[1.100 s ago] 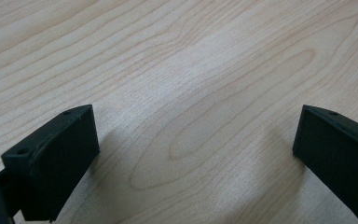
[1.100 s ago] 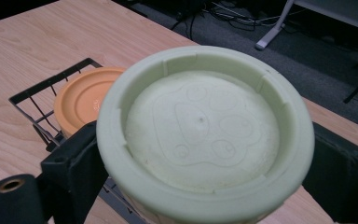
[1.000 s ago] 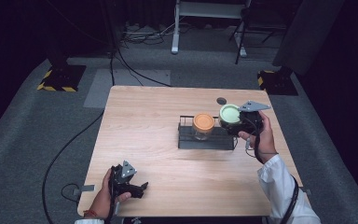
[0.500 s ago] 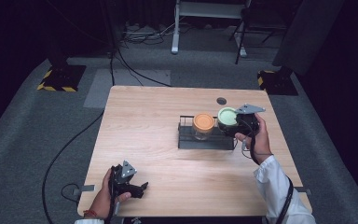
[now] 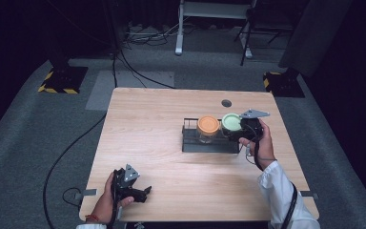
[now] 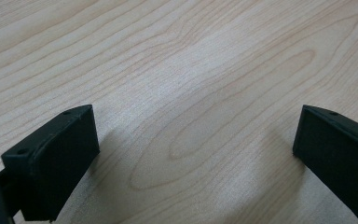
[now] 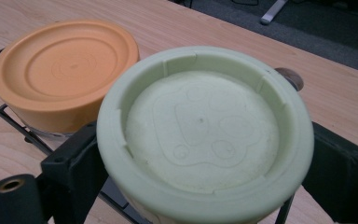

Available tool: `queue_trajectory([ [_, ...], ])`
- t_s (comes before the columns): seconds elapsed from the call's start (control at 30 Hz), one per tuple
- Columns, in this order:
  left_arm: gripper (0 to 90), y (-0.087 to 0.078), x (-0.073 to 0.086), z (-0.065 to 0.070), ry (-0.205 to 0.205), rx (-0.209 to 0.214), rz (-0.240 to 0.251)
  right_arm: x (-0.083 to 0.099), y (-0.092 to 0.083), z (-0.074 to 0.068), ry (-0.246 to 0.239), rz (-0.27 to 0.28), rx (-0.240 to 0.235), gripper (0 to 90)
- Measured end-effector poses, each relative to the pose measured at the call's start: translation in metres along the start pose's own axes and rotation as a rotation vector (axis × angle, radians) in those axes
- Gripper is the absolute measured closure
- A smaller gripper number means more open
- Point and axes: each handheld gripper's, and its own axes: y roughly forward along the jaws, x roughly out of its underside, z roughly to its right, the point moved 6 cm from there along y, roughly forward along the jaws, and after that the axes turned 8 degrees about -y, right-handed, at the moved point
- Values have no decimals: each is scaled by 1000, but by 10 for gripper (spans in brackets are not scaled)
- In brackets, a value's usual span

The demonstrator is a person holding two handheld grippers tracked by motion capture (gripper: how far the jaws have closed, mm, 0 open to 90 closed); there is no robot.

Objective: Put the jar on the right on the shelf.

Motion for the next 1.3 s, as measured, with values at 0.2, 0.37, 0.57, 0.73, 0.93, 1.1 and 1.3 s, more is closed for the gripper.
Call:
queue_trajectory([
  [0.2,0,0,0,0,0,0,0,4,3,1,11,-10,-4,109],
  [0.37,0,0,0,0,-1,1,0,6,6,0,22,-21,-7,110],
  [0.57,0,0,0,0,0,0,0,7,9,-1,29,-28,-10,110],
  [0.73,0,0,0,0,-2,1,0,9,10,-1,36,-39,-8,110],
  [0.93,0,0,0,0,-1,1,0,12,13,0,43,-55,-5,110],
  [1.1,0,0,0,0,-2,1,0,13,15,-1,36,-70,0,109],
  [1.3,0,0,0,0,-2,1,0,13,16,-1,43,-71,-9,110],
])
